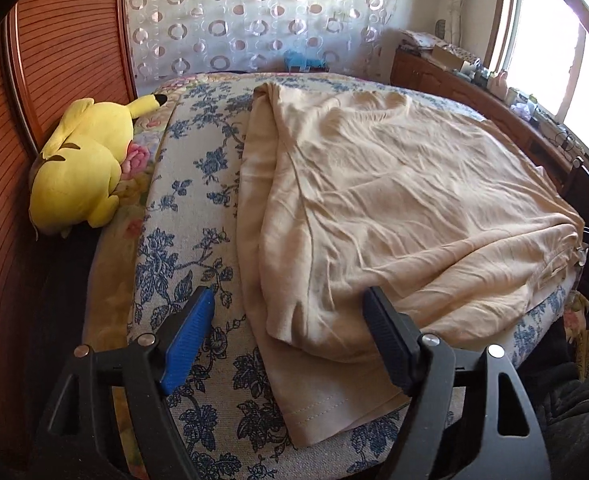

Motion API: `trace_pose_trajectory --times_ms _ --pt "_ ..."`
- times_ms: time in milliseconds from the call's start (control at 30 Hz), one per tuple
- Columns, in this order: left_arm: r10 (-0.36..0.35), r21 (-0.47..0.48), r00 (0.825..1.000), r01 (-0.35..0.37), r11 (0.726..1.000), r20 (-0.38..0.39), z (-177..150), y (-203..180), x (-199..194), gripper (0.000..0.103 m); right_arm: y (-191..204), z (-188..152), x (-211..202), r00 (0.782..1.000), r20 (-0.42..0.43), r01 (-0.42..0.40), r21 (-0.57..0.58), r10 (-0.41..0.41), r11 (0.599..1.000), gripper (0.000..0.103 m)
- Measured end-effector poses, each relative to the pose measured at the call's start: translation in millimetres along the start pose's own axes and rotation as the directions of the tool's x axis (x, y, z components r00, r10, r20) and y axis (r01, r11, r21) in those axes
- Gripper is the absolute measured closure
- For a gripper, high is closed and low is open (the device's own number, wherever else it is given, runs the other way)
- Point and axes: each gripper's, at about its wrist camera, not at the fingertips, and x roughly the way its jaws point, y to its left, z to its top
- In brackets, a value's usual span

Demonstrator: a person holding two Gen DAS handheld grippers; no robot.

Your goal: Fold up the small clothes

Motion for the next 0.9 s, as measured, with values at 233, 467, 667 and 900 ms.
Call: trace_pose_trajectory --times_ms 233,467,667,900 --pt "0.03 0.021 0.999 -0.03 0.999 0.028 -4.4 -3.4 0.1 0.025 15.6 10.0 13.9 1.0 -0.02 0.018 -0.067 -0.019 0.998 0.089" --pt "0.039 0.01 0.998 -0.039 0.999 0.04 -4.3 -3.3 -0.3 0.025 8.0 4.7 0.5 1.0 0.004 -0.007 -0.087 0.007 0.996 0.1" --pt "0.033 0.002 0.998 -0.033 0.999 0.053 -4.9 -2.2 -0.4 0.025 -13.4 -4.4 -22.2 0.999 0.034 0.031 -0.061 -0.029 0.998 0.1" --pt "0.045 0.013 0.997 -0.046 0.999 0.065 -6.3 -4.7 0.7 0.022 -12.1 -6.4 -22.5 0.999 0.033 -0.001 -0.033 0.002 0.999 0.1"
